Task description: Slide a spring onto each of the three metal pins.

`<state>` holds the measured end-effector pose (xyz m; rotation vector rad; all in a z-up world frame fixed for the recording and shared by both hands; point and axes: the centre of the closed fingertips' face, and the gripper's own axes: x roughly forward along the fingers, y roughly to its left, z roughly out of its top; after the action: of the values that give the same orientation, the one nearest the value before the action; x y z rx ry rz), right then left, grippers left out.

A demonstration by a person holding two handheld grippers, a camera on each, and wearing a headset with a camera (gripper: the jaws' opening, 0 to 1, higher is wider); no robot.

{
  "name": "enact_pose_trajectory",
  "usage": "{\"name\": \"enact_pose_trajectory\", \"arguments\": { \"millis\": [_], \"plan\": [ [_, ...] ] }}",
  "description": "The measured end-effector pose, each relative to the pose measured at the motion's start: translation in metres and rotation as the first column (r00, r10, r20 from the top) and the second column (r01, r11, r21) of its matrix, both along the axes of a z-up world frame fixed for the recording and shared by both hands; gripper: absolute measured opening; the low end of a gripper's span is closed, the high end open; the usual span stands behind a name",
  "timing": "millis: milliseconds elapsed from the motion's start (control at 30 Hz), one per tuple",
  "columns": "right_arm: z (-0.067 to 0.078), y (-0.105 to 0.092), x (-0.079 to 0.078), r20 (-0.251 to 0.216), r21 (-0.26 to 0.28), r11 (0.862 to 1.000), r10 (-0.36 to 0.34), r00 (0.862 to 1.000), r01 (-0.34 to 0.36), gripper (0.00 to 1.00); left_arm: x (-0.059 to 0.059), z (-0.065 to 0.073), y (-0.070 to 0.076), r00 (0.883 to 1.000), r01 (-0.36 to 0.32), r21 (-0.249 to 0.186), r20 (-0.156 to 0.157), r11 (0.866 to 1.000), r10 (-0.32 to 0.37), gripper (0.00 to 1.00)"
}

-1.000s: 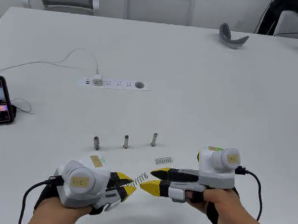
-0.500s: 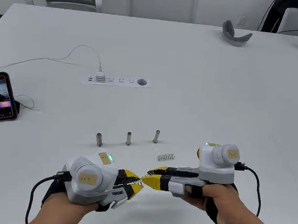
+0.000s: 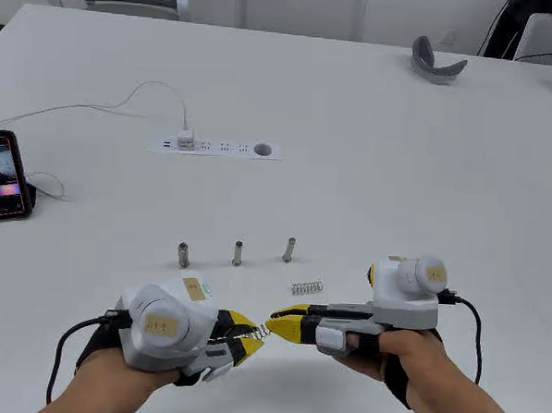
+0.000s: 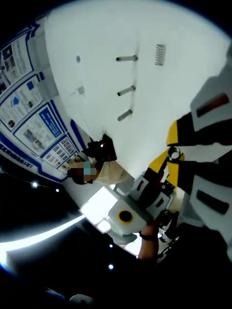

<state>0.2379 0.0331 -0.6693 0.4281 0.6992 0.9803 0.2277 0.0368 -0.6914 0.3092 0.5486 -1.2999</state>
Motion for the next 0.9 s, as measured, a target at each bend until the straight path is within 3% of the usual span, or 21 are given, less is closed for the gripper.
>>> {"name": "enact_pose_trajectory", "arguments": {
  "millis": [267,467,667,767,900],
  "plan": [
    [0.009,0.003,0.002,0.043,-0.072,0.995,0.072,0.996,-0.069,0.12,0.002,0.002,-0.006,1.0,0.016,-0.011,-0.001,1.0,-0.016,0.1],
    [0.009,0.006,0.001,0.072,-0.17,0.973,0.168,0.983,-0.154,0.12,0.001,0.003,-0.008,1.0,0.03,-0.011,0.0,0.999,-0.03,0.1],
    [0.004,0.009,-0.005,0.079,-0.275,0.927,0.284,0.955,-0.253,0.12,0.0,0.005,-0.008,0.999,0.043,-0.012,0.003,0.999,-0.043,0.09],
    [-0.001,0.009,-0.009,0.077,-0.338,0.888,0.357,0.931,-0.312,0.12,-0.002,0.005,-0.009,0.998,0.056,-0.01,0.009,0.998,-0.056,0.09],
    [-0.002,0.011,-0.011,0.073,-0.373,0.856,0.411,0.909,-0.357,0.12,-0.003,0.006,-0.01,0.998,0.065,-0.014,0.011,0.998,-0.064,0.09]
  ]
}}
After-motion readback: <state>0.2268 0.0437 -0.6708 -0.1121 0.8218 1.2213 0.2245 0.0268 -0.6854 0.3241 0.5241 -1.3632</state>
